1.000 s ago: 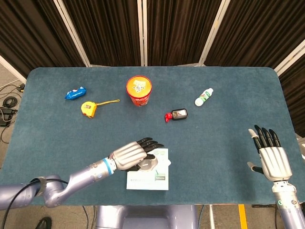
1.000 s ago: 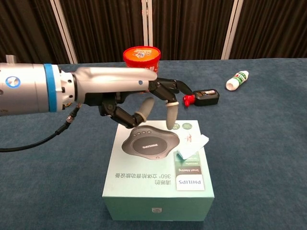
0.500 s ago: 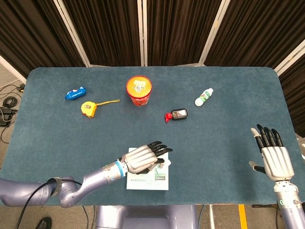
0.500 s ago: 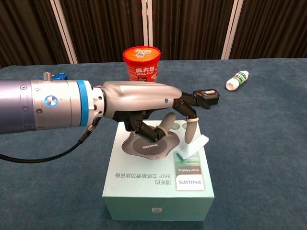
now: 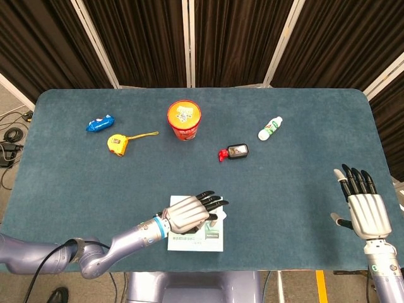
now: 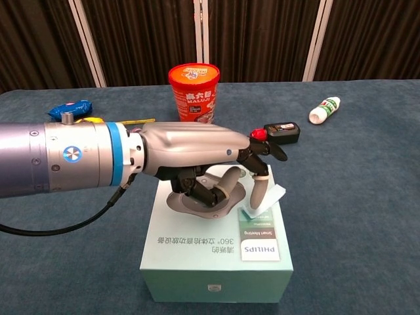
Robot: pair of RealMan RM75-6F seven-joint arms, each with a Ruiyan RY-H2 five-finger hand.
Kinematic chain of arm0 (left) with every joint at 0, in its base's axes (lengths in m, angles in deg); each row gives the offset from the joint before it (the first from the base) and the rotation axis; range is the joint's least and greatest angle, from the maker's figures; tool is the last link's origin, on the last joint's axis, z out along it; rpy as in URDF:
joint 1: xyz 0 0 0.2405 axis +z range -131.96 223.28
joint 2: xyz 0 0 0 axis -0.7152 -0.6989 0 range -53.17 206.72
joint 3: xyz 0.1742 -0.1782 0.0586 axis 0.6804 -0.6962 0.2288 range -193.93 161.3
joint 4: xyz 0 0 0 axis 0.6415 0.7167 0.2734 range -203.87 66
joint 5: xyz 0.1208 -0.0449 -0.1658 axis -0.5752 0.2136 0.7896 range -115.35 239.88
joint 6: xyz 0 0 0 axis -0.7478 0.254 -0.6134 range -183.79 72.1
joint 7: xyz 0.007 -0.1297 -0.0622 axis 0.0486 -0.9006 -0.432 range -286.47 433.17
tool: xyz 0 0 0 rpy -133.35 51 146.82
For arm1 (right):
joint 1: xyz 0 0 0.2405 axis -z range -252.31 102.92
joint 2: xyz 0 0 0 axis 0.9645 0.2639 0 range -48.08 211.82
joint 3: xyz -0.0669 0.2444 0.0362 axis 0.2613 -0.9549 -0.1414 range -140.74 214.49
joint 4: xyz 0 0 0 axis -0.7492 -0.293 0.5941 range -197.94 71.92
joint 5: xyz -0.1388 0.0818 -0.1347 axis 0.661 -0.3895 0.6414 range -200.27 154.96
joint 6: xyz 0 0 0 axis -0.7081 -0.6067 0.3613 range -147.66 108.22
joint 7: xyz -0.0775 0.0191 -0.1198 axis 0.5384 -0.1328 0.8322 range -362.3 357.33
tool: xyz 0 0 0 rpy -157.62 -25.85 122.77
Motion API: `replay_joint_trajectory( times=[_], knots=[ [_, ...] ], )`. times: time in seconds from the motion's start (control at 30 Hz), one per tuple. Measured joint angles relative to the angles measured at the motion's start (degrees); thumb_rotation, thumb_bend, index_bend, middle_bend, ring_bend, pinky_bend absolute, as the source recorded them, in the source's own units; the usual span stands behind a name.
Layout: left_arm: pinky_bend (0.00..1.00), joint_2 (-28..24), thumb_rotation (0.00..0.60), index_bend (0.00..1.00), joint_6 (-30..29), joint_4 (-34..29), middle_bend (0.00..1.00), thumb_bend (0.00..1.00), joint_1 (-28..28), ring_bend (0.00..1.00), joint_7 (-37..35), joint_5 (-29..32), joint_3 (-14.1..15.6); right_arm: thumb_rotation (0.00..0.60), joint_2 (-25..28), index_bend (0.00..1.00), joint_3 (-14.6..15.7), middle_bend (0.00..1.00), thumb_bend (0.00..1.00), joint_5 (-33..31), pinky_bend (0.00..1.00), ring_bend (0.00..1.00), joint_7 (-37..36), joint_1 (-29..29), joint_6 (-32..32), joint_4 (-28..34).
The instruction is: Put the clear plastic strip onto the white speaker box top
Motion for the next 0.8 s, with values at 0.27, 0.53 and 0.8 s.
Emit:
replay_joint_trajectory(
  times=[0.27, 0.53, 0.8],
  knots=[
    [0.00, 0.23, 0.600, 0.43, -0.33, 0.33, 0.00, 1.00, 0.03, 0.00, 0.16, 0.40, 1.03, 0.600, 0.00, 0.06, -0.74, 0.00, 0.00, 0.51, 0.00, 0.00, -0.32, 0.54, -0.36, 0.03],
    [0.00, 0.50, 0.600, 0.44, -0.88, 0.58, 0.00, 1.00, 0.28, 0.00, 0.44, 0.02, 2.22, 0.600, 0.00, 0.06, -1.29, 0.00, 0.00, 0.75, 0.00, 0.00, -0.43, 0.91, -0.32, -0.07],
    [0.00, 0.67, 0.600, 0.44, -1.78, 0.96, 0.00, 1.00, 0.76, 0.00, -0.08, -0.60, 2.86, 0.600, 0.06, 0.06, -1.73, 0.00, 0.00, 0.95, 0.00, 0.00, -0.74, 1.20, -0.19, -0.17]
  ],
)
